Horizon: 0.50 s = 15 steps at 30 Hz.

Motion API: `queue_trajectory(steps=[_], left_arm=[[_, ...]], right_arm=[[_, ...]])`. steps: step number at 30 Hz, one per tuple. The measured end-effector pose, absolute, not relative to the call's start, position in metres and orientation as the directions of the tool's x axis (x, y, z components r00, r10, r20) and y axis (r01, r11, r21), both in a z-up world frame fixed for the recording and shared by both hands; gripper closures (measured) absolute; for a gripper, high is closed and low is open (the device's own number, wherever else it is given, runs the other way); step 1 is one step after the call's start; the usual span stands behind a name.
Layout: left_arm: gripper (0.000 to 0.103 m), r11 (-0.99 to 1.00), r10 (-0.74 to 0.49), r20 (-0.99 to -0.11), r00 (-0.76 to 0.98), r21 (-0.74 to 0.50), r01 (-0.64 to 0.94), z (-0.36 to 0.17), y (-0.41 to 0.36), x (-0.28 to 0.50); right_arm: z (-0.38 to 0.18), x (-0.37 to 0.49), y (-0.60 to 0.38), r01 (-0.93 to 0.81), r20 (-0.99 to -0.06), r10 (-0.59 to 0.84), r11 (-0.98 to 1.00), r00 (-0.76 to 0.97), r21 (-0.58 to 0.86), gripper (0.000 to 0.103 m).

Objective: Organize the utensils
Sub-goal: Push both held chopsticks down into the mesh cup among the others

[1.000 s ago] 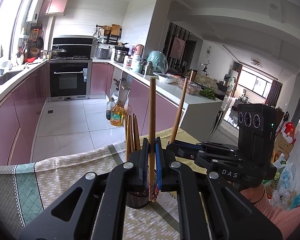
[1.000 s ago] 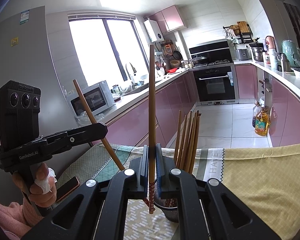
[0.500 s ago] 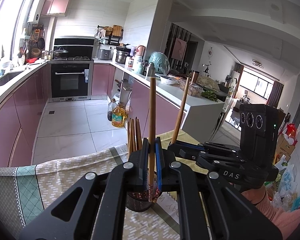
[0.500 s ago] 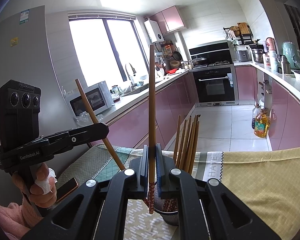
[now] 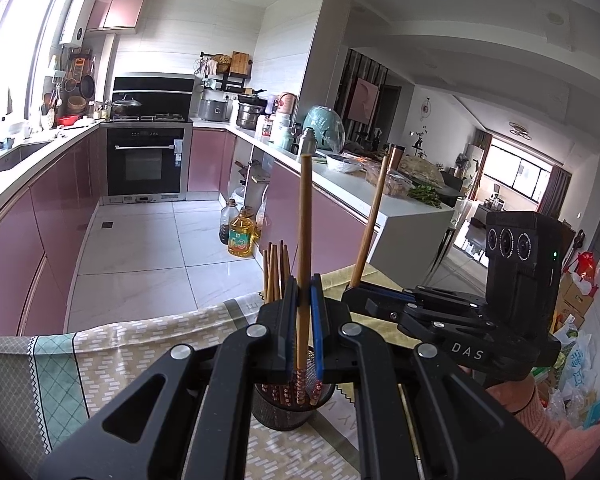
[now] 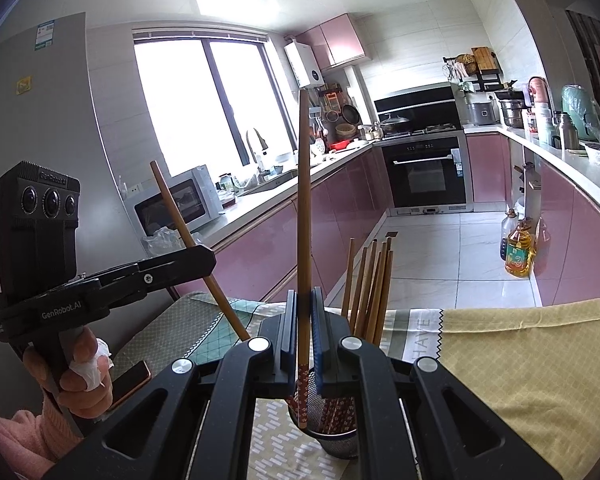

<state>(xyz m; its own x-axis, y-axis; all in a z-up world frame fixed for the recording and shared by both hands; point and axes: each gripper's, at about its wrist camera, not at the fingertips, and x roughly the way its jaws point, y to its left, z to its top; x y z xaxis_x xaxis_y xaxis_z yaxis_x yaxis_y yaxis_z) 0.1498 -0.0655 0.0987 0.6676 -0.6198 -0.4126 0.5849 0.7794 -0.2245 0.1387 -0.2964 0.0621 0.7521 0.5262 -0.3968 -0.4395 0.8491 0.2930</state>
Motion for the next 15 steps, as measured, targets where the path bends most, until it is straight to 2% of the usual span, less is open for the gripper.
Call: queue_trajectory(steps=[15], left_arm=[[0.096, 0.792, -0.601, -0.434, 0.671, -0.214, 0.571, 0.0926, -0.0740, 0.1590]], right_arm=[[0.0534, 0.1465, -0.2925, -0.415, -0.417, 0.510, 0.858, 0.752, 0.302, 0.097]])
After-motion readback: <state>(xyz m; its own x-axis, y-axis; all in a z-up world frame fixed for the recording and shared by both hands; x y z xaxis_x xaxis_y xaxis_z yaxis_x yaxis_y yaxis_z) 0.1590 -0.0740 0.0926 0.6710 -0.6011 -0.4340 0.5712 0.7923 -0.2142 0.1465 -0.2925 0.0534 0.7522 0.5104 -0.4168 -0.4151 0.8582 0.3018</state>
